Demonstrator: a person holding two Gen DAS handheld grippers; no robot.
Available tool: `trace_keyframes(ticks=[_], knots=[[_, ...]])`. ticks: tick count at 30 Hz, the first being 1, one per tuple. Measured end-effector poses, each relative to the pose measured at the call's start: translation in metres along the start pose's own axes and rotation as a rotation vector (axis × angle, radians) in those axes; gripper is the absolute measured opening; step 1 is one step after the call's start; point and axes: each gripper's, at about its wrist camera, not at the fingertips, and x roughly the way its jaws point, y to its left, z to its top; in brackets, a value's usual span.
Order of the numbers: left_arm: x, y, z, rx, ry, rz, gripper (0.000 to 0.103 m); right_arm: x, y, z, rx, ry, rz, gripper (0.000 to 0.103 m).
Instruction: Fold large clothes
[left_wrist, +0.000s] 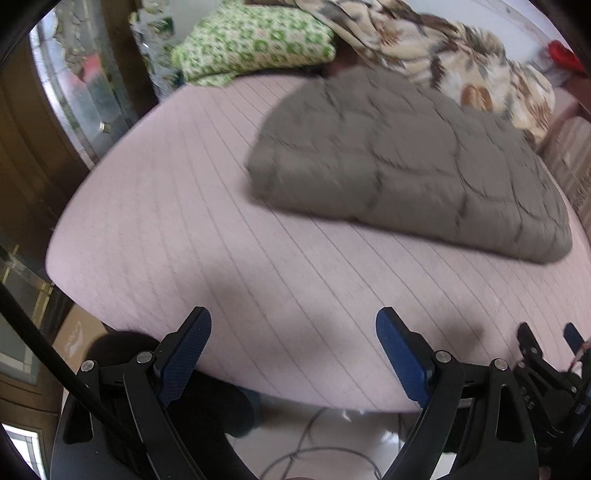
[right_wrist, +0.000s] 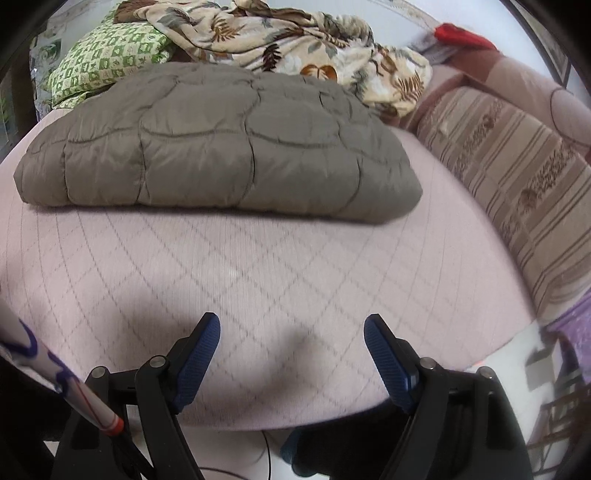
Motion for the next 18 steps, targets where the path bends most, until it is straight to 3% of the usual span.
trace_keyframes(ticks=[6,9,18], knots=[[-0.014,0.017,0.013,0.001,-0.113,0.122,0.090,-0.007,0.005,0.011,-0.024,-0.048,0.011,0.086],[-0.018,0.024,0.021,0.003,-0.152,0.144,0.090,-0.006,0.004,0.013,-0.030,-0.052,0.026,0.086],[0.001,0.047,0.041,-0.041,-0.112,0.148,0.090,-0.002,-0.011,0.022,0.016,-0.034,0.059,0.087]])
